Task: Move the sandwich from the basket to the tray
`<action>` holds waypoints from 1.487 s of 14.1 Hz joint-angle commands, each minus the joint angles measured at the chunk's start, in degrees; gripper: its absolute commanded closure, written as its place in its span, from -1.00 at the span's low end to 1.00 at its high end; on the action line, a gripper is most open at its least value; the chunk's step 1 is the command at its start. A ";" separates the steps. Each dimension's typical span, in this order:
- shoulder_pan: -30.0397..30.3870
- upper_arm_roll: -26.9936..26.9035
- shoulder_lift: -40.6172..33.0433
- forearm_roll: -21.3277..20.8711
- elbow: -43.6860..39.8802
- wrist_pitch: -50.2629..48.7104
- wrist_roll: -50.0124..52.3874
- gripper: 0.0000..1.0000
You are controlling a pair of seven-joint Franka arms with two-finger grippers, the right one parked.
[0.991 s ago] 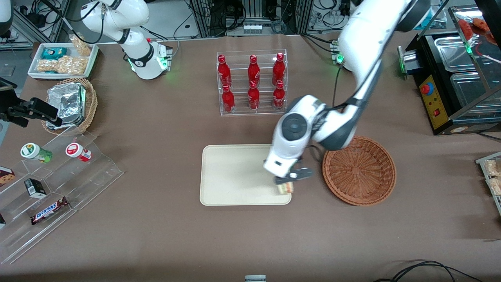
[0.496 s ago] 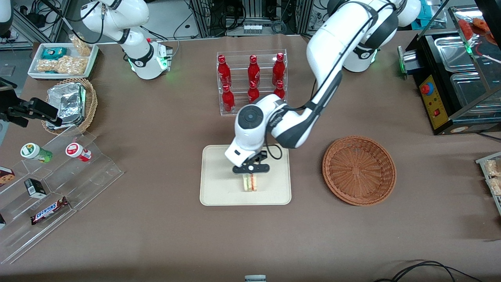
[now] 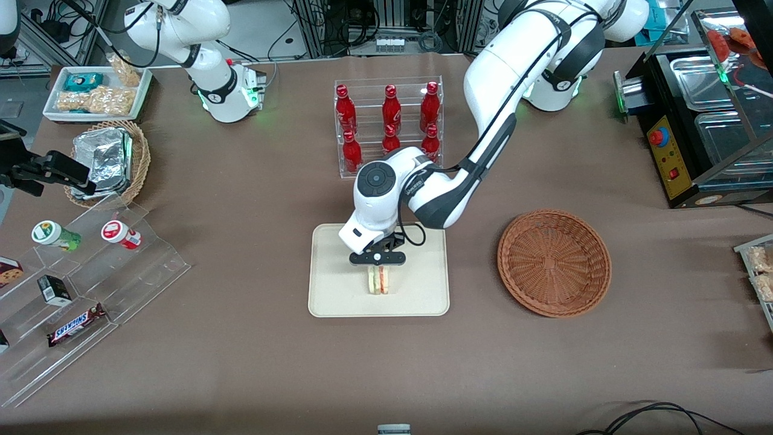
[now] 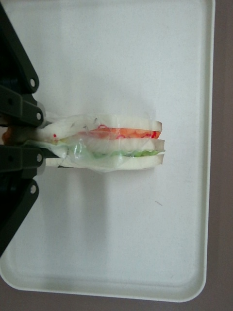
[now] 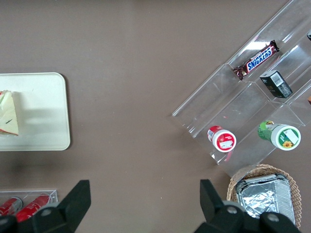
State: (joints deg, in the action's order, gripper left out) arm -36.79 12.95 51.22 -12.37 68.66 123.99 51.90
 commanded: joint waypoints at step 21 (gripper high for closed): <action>11.98 -0.74 -27.82 1.73 5.31 -31.71 0.22 -1.00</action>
State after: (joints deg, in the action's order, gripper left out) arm -28.06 11.98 27.90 -11.53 67.69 92.10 51.95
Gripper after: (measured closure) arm 0.000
